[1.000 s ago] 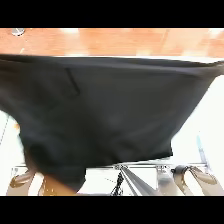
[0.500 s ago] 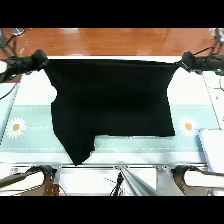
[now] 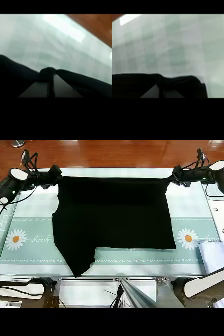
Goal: Fold the shirts.
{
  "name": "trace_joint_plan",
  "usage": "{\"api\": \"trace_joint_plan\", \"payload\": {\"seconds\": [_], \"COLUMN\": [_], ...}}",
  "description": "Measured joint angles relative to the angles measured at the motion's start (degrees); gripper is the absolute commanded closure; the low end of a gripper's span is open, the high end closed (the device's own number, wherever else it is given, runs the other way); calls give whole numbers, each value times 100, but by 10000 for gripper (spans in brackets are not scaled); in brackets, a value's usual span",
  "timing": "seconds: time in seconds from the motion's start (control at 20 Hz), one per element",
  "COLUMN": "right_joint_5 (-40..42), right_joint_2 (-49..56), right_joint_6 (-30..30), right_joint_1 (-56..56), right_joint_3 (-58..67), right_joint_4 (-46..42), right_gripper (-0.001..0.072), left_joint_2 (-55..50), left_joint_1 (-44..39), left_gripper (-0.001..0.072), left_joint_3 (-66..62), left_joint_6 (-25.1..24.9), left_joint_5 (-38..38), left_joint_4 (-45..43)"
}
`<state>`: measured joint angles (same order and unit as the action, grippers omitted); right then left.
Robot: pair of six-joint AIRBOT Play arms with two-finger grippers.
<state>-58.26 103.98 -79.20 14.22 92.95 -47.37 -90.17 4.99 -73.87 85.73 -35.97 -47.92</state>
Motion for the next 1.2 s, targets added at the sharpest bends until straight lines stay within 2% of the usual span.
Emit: {"api": "trace_joint_plan", "payload": {"seconds": [0.15, 0.35, 0.6, 0.65, 0.7, 0.75, 0.9, 1.05, 1.2], "right_joint_5": [-717, -1810, -2201, -2208, -2221, -2229, -2400, -2496, -2085], "right_joint_2": [7, 0, 0, 0, 0, -7, -175, -710, -1646], "right_joint_6": [13, 85, 144, 144, 140, 120, 85, -52, -415], "right_joint_1": [162, 260, 188, 181, 181, 175, 170, 240, 455], "right_joint_3": [57, -72, -509, -566, -608, -636, -686, -741, -1318], "right_joint_4": [-140, -752, -1174, -1211, -1235, -1241, -1257, -1655, -2031], "right_gripper": [689, 689, 688, 600, 272, 87, 84, 84, 84], "left_joint_2": [15, -4, -13, -15, -20, -20, -4, 278, 1027], "left_joint_1": [291, 533, 522, 507, 494, 487, 566, 800, 1191], "left_gripper": [685, 685, 685, 672, 406, -6, 2, 2, 2], "left_joint_3": [-22, 101, 551, 619, 671, 699, 625, 579, 1071], "left_joint_6": [-385, -898, -1106, -1121, -1141, -1141, -1005, -809, -826], "left_joint_5": [-929, -2350, -2994, -3051, -3101, -3176, -3617, -4164, -4354], "left_joint_4": [28, -249, -544, -579, -592, -610, -684, -887, -1113]}}
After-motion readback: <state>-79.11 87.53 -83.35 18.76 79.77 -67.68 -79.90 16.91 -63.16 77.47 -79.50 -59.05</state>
